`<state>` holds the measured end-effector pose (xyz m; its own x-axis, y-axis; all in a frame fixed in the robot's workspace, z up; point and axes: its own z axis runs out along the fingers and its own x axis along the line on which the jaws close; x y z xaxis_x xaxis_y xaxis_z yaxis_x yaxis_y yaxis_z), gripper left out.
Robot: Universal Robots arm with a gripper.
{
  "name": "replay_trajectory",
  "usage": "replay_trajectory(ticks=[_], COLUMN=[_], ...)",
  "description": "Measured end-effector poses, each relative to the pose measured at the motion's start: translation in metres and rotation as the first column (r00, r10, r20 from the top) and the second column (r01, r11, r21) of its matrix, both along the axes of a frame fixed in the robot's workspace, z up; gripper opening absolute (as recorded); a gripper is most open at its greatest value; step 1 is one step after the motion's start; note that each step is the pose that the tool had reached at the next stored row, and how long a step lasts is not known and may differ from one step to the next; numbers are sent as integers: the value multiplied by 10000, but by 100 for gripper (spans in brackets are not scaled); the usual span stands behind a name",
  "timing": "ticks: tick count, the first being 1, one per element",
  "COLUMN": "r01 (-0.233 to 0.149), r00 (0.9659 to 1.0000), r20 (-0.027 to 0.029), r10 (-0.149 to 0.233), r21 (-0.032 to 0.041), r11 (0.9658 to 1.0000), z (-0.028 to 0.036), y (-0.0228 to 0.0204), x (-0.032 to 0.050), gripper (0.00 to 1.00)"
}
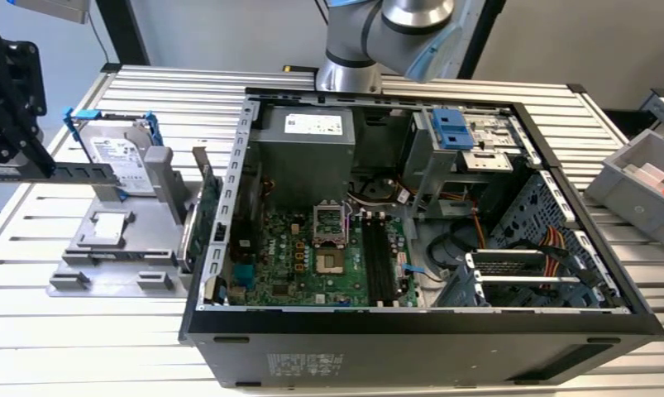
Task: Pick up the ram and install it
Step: 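Pick up the ram and move it above insertion slot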
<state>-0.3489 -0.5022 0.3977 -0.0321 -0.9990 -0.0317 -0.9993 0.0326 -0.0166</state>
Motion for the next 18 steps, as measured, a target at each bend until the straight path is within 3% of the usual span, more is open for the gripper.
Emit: replay_trajectory(ticks=[18], r01=[-1], r00=[10000], r20=[-1], r10=[1], r21=[-1], r11=[10000], z=[1], y=[0], x=[43], gripper=[0])
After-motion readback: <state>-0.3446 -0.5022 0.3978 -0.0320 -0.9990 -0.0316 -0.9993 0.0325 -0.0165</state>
